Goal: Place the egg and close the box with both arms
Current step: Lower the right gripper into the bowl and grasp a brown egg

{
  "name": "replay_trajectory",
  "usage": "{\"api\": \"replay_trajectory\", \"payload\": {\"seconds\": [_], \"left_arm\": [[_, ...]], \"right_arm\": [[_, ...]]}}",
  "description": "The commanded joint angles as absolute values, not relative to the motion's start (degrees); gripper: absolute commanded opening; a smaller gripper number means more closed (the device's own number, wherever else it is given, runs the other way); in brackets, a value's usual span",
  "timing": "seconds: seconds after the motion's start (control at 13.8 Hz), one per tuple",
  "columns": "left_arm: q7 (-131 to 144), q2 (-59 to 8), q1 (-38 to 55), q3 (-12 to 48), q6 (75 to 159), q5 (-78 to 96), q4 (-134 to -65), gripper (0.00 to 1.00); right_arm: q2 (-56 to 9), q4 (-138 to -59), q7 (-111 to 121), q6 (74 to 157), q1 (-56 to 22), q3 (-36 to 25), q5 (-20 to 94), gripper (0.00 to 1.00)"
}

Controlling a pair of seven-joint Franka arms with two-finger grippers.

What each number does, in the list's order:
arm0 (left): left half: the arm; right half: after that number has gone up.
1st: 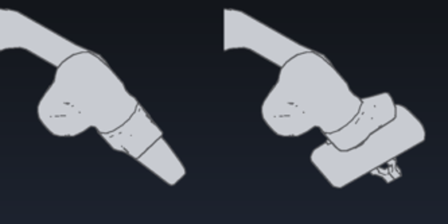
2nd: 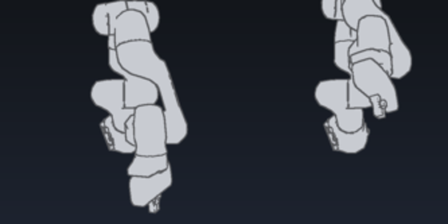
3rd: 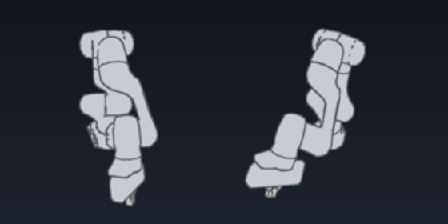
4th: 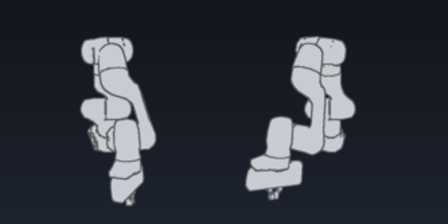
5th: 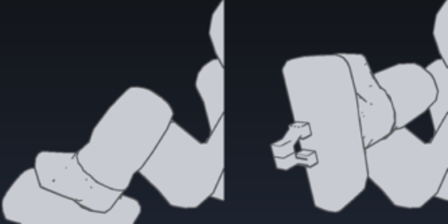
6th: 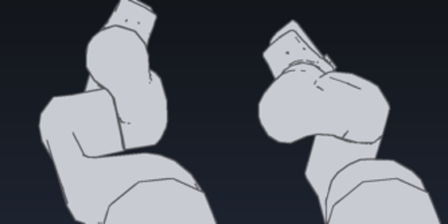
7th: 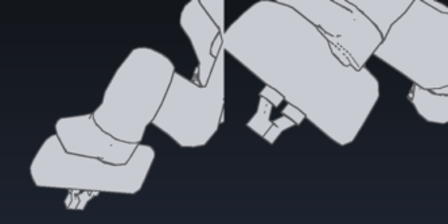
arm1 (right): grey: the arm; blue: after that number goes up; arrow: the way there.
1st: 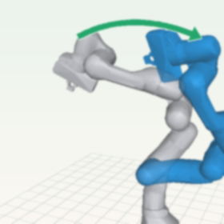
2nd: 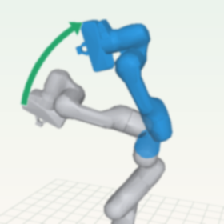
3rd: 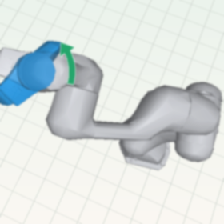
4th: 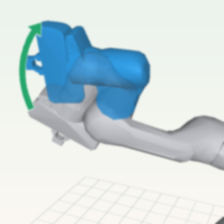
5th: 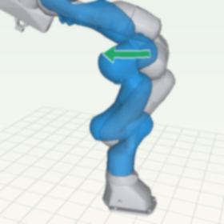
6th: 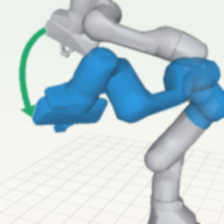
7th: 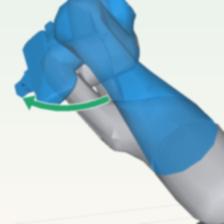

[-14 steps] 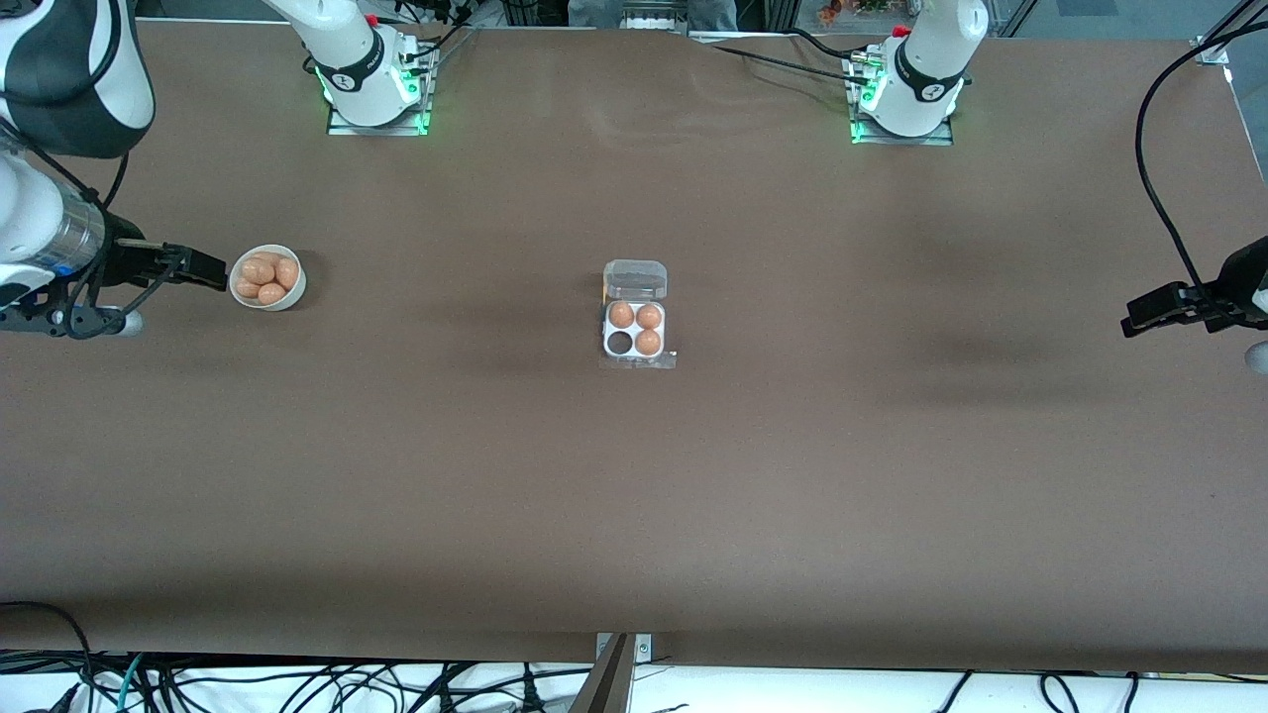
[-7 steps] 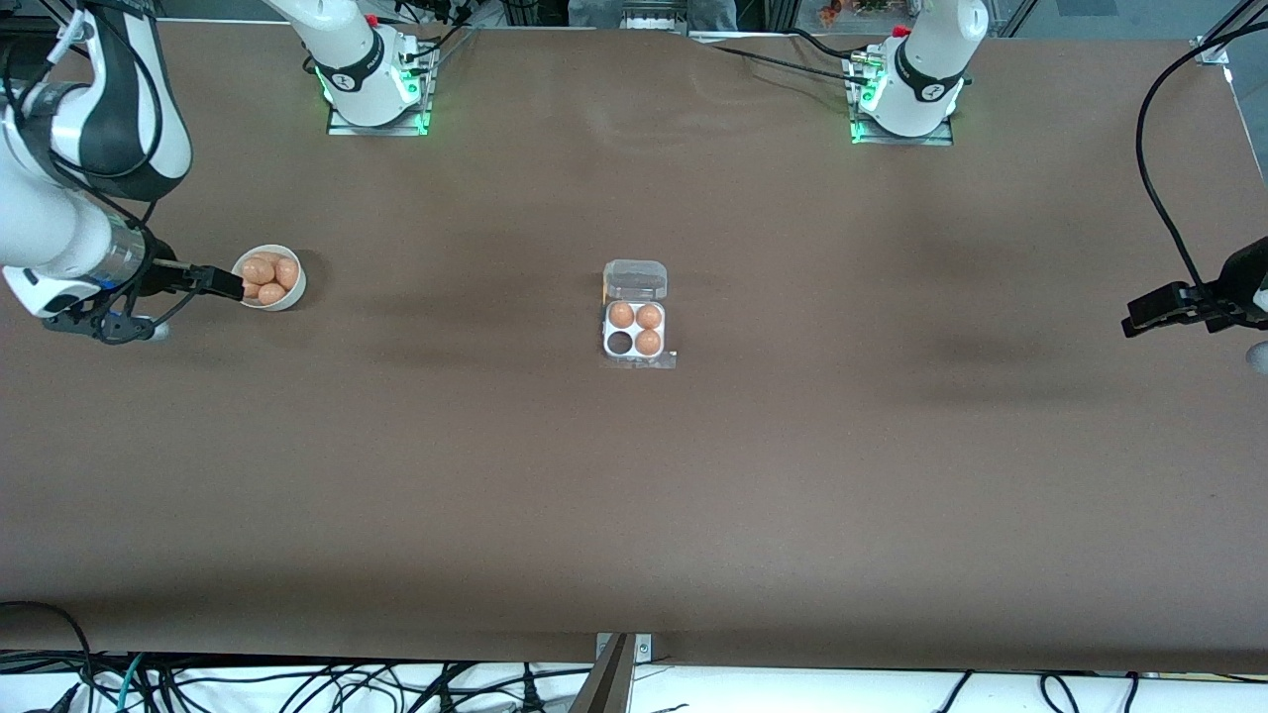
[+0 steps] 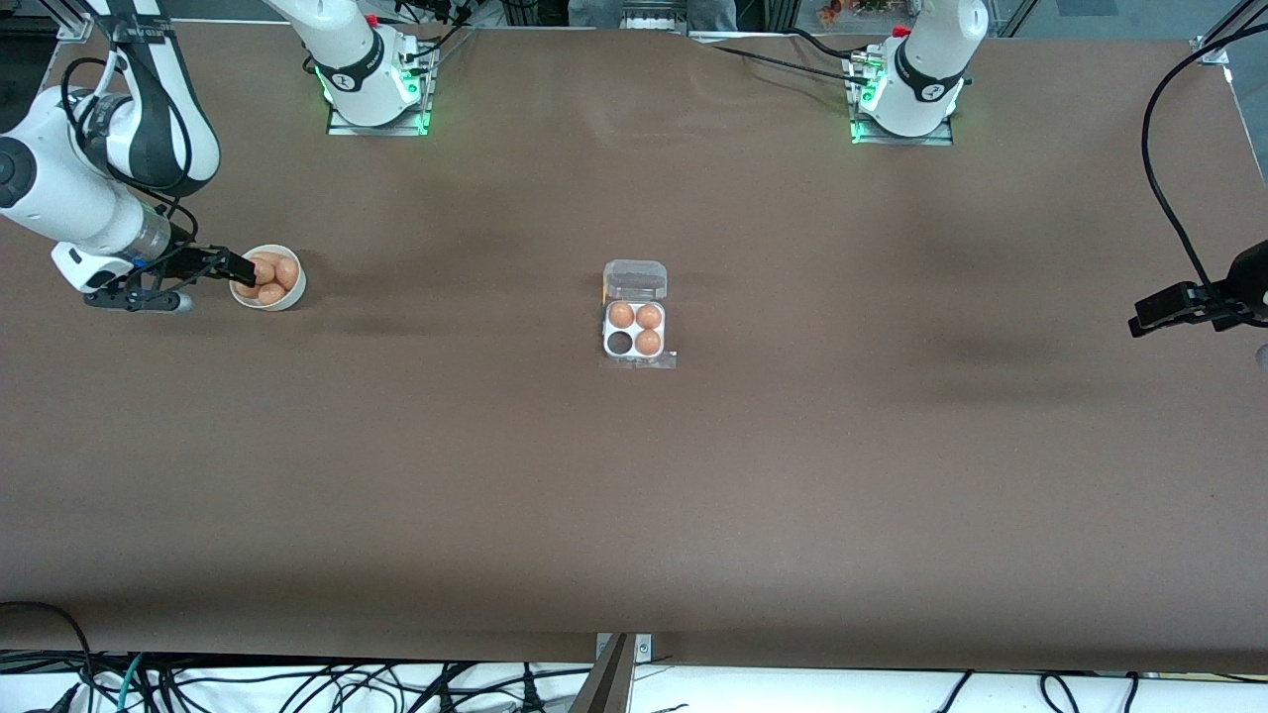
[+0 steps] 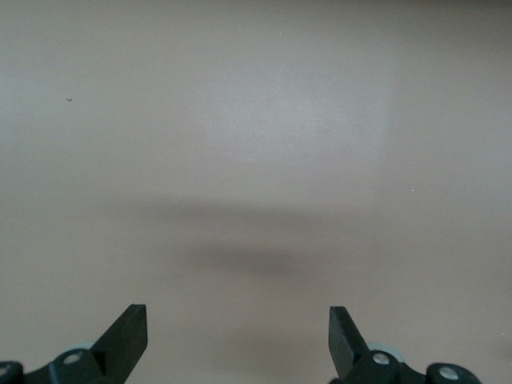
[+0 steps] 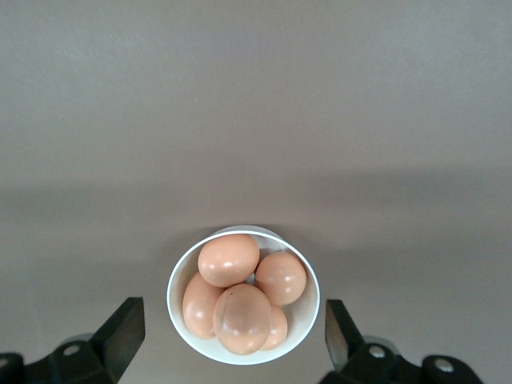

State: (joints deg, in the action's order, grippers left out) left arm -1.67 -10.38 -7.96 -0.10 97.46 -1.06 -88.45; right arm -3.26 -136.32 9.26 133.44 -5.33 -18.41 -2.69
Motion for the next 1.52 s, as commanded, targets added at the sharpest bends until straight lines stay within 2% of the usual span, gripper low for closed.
{"api": "replay_trajectory", "payload": {"seconds": [0.0, 0.29, 1.09, 1.3, 1.45], "left_arm": [[-3.4, -10.9, -8.4, 0.0, 96.7, -0.4, -86.8, 1.0], [-3.4, -10.9, -8.4, 0.0, 96.7, -0.4, -86.9, 1.0], [-3.4, -10.9, -8.4, 0.0, 96.7, -0.4, -86.8, 1.0], [-3.4, -10.9, -8.4, 0.0, 96.7, -0.4, -86.8, 1.0], [-3.4, -10.9, -8.4, 0.0, 96.7, -0.4, -86.8, 1.0]], "right_arm": [[-5.0, -137.1, 10.2, 134.8, -5.2, -18.2, -2.7, 1.0], [-7.8, -137.1, 10.1, 135.3, -5.2, -18.1, -2.3, 1.0], [-9.0, -137.1, 10.3, 130.7, -5.3, -18.1, -2.3, 0.99], [-9.7, -137.1, 10.3, 130.8, -5.3, -18.1, -2.3, 0.9], [-9.7, -137.1, 10.3, 130.3, -5.3, -18.0, -2.3, 0.79]]}}
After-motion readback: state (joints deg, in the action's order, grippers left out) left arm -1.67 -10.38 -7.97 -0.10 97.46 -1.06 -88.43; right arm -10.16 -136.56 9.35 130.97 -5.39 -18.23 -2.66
